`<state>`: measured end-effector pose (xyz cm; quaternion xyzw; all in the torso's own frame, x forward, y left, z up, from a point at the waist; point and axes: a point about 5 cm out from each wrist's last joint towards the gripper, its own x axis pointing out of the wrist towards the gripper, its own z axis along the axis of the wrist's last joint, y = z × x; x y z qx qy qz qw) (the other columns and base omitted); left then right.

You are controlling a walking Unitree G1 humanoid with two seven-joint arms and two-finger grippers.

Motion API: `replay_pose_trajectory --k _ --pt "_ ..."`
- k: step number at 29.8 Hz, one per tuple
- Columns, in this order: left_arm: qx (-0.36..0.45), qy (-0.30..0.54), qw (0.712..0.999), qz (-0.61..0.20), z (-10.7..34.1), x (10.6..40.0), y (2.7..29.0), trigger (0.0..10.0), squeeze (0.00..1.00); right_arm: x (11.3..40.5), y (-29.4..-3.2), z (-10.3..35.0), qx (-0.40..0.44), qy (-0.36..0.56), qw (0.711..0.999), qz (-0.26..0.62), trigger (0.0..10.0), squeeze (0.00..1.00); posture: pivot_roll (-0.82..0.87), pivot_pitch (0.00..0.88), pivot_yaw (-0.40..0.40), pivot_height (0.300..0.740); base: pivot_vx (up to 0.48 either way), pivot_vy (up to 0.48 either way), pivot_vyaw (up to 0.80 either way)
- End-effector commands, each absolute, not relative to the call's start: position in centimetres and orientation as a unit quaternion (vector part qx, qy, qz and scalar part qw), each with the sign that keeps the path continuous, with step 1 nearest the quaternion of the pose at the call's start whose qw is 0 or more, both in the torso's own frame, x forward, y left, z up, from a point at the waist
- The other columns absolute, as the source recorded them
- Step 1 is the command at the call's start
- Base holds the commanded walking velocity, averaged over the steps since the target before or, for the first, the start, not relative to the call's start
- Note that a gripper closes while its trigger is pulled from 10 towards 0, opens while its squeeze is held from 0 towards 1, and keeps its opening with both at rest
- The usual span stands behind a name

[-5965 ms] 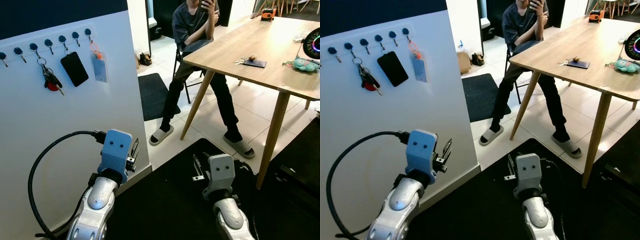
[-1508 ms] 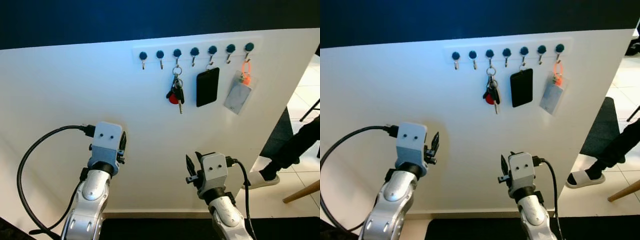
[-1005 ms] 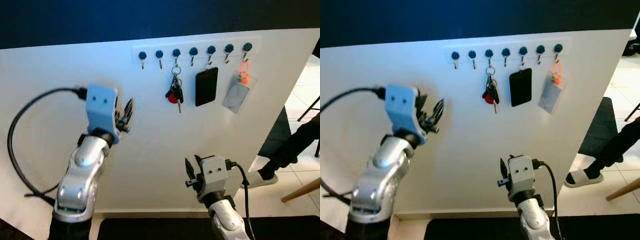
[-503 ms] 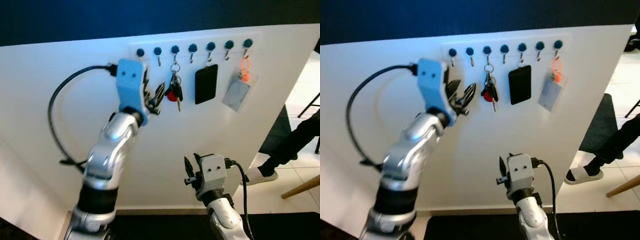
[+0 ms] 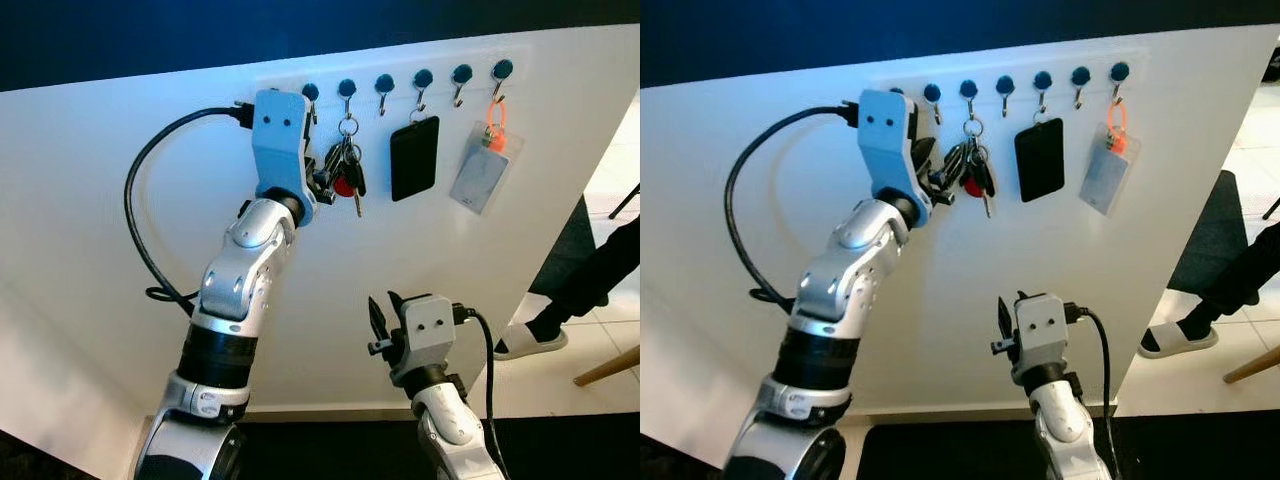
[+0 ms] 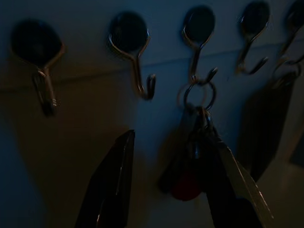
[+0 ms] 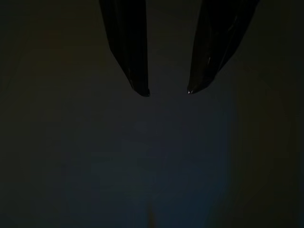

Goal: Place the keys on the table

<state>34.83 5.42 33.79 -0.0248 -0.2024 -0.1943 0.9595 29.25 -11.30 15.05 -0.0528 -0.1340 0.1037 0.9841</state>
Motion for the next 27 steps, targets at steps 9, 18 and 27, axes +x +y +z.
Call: replay_pose_trajectory --k 9,18,27 --pt "-0.047 -0.228 0.952 -0.200 35.6 35.8 5.0 10.0 0.00 28.5 -11.5 14.7 -0.048 -0.126 0.987 0.086 10.0 0.00 0.01 0.230 0.192 0.740 0.000 0.000 0.00" --pt "-0.052 -0.235 0.948 -0.206 35.9 36.0 4.9 10.0 0.00 28.4 -11.7 14.6 -0.050 -0.125 0.988 0.080 10.0 0.00 0.00 0.227 0.196 0.740 0.000 0.000 0.00" --pt "-0.062 -0.241 0.942 -0.227 36.0 35.5 4.2 10.0 0.00 28.4 -11.7 14.6 -0.052 -0.123 0.988 0.080 10.0 0.00 0.00 0.228 0.193 0.740 0.000 0.000 0.00"
